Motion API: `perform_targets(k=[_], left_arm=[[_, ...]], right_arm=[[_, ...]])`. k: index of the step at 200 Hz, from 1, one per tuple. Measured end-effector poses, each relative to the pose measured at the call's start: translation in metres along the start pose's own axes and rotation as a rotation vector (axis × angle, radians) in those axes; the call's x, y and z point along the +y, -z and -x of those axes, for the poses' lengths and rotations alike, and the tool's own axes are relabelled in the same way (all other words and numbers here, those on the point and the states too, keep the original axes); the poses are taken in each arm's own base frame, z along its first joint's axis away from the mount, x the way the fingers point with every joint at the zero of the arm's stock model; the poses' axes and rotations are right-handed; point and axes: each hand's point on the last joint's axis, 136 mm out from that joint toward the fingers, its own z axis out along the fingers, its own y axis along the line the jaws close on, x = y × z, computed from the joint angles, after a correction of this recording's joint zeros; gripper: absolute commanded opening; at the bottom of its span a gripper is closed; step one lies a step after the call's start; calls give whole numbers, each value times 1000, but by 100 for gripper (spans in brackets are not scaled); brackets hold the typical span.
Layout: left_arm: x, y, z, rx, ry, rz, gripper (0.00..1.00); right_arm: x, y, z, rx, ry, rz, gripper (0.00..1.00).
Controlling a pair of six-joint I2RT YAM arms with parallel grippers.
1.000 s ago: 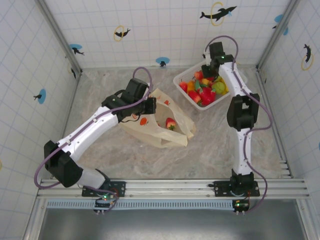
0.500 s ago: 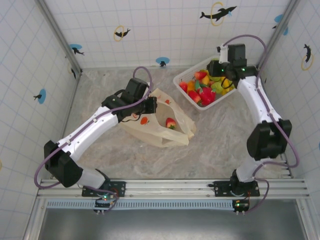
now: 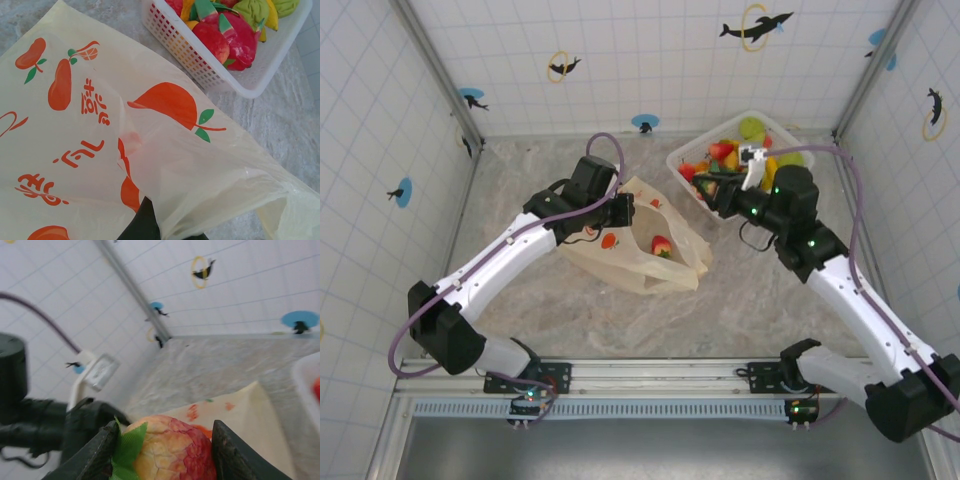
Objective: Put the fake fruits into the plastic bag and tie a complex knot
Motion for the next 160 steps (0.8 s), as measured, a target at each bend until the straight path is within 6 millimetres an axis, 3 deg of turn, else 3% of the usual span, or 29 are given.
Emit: perform_targets(k=[23, 50, 78, 160], left_arm=[[0, 0, 0, 0, 0, 0, 0], [0, 0, 0, 0, 0, 0, 0], [1, -1, -1, 1, 1, 1, 0], [2, -2, -4, 7, 1, 4, 0]], right_arm=[[27, -5, -32, 27, -19, 79, 41], [43, -15, -71, 78, -37, 112, 41], [52, -30, -90, 103, -31, 109, 41], [11, -74, -143, 178, -14, -88, 42]])
